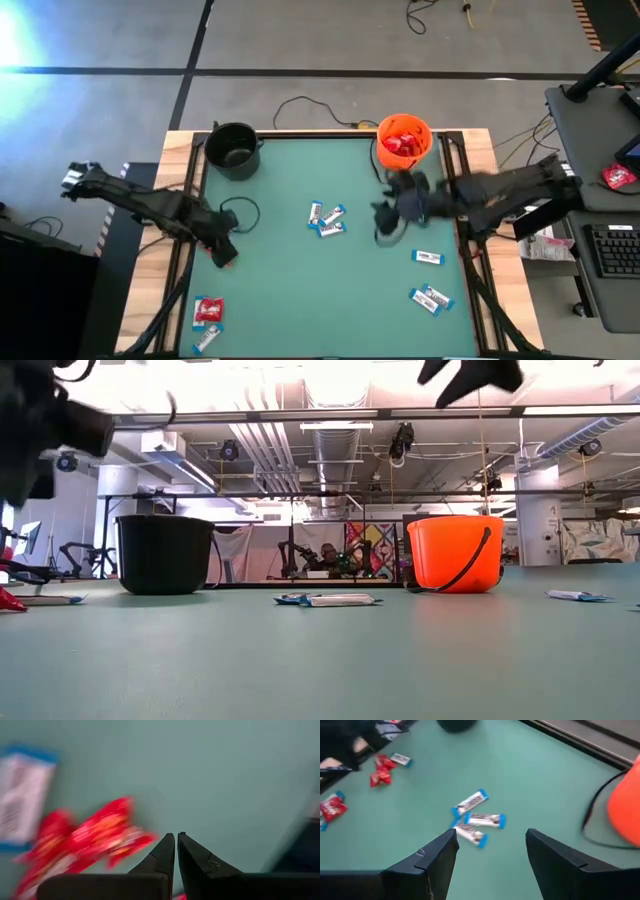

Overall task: Sort candy by brand, put in halloween buckets
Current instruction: Put the red candy into the orange bucket

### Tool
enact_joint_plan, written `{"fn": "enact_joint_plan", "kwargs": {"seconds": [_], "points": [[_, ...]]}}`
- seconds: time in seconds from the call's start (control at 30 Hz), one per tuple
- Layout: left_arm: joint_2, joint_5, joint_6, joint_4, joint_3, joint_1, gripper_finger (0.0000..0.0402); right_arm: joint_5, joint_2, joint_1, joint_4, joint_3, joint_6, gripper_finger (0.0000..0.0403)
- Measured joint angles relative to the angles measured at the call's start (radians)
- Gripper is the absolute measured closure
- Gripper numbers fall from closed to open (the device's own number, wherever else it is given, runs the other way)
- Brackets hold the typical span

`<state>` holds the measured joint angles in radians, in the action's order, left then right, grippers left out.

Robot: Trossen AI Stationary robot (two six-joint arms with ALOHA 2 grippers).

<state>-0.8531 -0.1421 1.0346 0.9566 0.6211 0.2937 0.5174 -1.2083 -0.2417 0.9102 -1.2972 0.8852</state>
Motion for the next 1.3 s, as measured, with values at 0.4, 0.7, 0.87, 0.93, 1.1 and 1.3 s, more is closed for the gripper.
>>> {"fn": "enact_joint_plan", "kwargs": {"seconds": [0.4, 0.7, 0.87, 0.93, 1.1, 1.3], "points": [[-0.290, 0.092, 0.040, 0.163, 0.077, 0.022, 0.0334, 0.111, -0.177, -0.226, -0.002, -0.002, 0.267, 0.0161], [-0.496, 0.071, -0.046, 0.221, 0.071, -0.078, 0.0204, 0.106, -0.253, -0.238, -0.007, -0.023, 0.280, 0.0146], [-0.605, -0.002, -0.153, 0.228, 0.071, -0.163, 0.0179, 0.104, -0.259, -0.238, -0.011, -0.023, 0.296, 0.0142], [-0.658, -0.007, -0.203, 0.227, 0.071, -0.184, 0.0178, 0.101, -0.259, -0.238, -0.011, -0.023, 0.303, 0.0143], [-0.762, -0.124, -0.304, 0.115, 0.071, -0.191, 0.0178, 0.076, -0.258, -0.244, -0.010, -0.023, 0.333, 0.0144], [-0.816, -0.179, -0.278, -0.034, 0.166, -0.127, 0.0178, 0.074, -0.259, -0.261, -0.010, -0.023, 0.346, 0.0149]]}}
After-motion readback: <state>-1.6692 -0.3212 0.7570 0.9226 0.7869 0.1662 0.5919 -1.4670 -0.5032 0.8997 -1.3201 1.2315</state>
